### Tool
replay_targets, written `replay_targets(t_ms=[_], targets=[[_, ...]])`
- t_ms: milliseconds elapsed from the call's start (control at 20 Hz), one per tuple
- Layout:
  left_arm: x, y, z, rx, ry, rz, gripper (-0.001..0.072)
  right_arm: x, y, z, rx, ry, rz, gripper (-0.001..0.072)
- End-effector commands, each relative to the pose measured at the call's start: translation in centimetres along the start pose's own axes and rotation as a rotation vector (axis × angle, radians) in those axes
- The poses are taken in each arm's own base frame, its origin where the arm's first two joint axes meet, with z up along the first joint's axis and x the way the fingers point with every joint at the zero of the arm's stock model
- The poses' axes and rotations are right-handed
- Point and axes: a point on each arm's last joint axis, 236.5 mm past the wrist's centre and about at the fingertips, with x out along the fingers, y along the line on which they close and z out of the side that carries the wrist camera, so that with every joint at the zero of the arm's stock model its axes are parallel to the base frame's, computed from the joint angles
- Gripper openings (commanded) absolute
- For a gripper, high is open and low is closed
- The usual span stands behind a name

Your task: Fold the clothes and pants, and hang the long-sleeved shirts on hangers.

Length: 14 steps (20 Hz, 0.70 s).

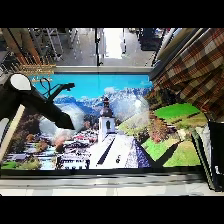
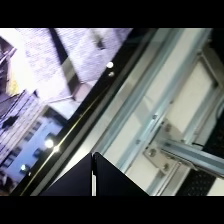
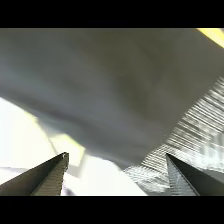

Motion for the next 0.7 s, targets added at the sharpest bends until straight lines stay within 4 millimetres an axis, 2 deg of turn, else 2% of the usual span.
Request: replay_targets(t_ms=[0,50,100,200,250,350,400,500,550,600,650], targets=[[-4.5,10.4,-3.8,-0.326,0.041,0.474,0.0006,-2.9,15.7,0.1,-0.296,-0.092,0.358,0.0701],[-7.1,13.0,-4.2,-0.368,-0.018,0.609,0.0006,-1.9,19.0,-1.8,-0.384,-0.036,0.384,0.0695],[-9.3,14.3,-3.9,-0.398,-0.11,0.673,0.0006,-0.7,21.4,-3.9,-0.465,0.017,0.367,0.068],[-13.6,15.9,-2.5,-0.44,-0.328,0.743,0.0006,1.9,25.5,-7.1,-0.627,0.054,0.287,0.0598],[-15.3,16.4,-2.4,-0.468,-0.398,0.769,0.0006,3.2,27.5,-8.0,-0.708,0.024,0.242,0.0501],[-16.8,16.8,-3.5,-0.531,-0.442,0.783,0.0006,4.7,32.0,-8.6,-0.841,-0.107,0.193,0.013],[-17.1,17.1,-3.9,-0.544,-0.446,0.789,0.0006,4.9,34.3,-8.5,-0.898,-0.191,0.193,0.0028],[-17.2,17.5,-4.3,-0.56,-0.444,0.792,0.0006,4.3,39.3,-8.3,-0.997,-0.377,0.235,0.0021],[-17.2,17.6,-4.4,-0.563,-0.443,0.791,0.0006,3.8,41.3,-8.5,-1.023,-0.442,0.274,0.0066],[-17.2,17.7,-4.4,-0.563,-0.442,0.791,0.0006,3.2,42.8,-8.8,-1.032,-0.488,0.314,0.0206],[-17.2,17.7,-4.4,-0.563,-0.442,0.791,0.0006,2.8,44.1,-9.3,-1.042,-0.517,0.347,0.0293]])
